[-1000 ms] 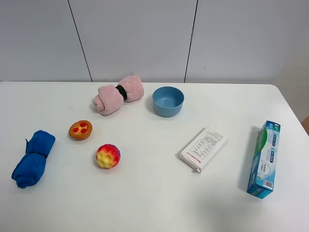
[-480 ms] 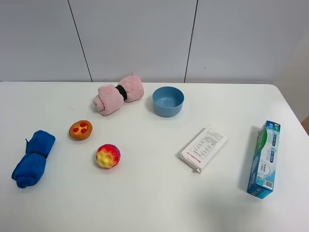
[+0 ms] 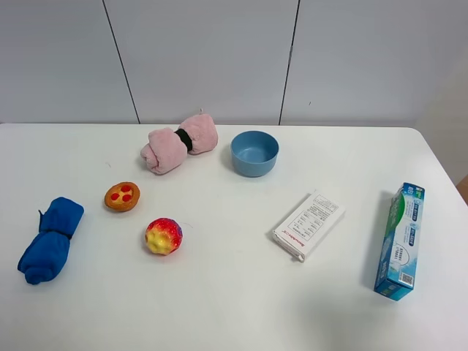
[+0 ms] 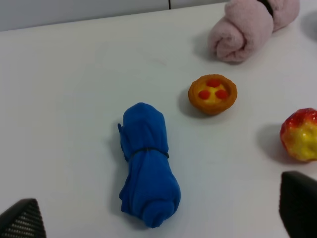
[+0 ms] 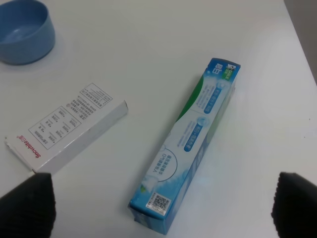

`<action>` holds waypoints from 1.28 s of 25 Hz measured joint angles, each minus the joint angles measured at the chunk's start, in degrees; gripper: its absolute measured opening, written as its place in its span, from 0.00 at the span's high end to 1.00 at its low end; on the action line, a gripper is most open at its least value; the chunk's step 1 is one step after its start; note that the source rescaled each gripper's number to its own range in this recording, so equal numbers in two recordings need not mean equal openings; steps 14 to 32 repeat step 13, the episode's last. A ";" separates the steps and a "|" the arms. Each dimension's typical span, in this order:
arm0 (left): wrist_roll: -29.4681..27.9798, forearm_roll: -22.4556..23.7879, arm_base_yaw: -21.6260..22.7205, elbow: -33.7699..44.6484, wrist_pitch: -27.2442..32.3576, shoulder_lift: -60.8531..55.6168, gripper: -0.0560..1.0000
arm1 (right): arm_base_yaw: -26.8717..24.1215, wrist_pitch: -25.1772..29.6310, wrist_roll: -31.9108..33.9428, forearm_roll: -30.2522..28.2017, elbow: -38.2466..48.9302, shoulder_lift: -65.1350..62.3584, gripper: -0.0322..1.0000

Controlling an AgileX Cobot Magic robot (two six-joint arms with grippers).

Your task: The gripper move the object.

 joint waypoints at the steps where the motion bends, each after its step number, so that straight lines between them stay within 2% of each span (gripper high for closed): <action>1: 0.00 0.00 0.00 0.00 0.00 0.00 0.07 | 0.00 0.00 0.00 0.00 0.00 0.00 0.00; 32: -0.05 0.00 0.00 0.00 0.00 0.00 0.07 | 0.00 0.00 0.00 0.00 0.00 0.00 0.00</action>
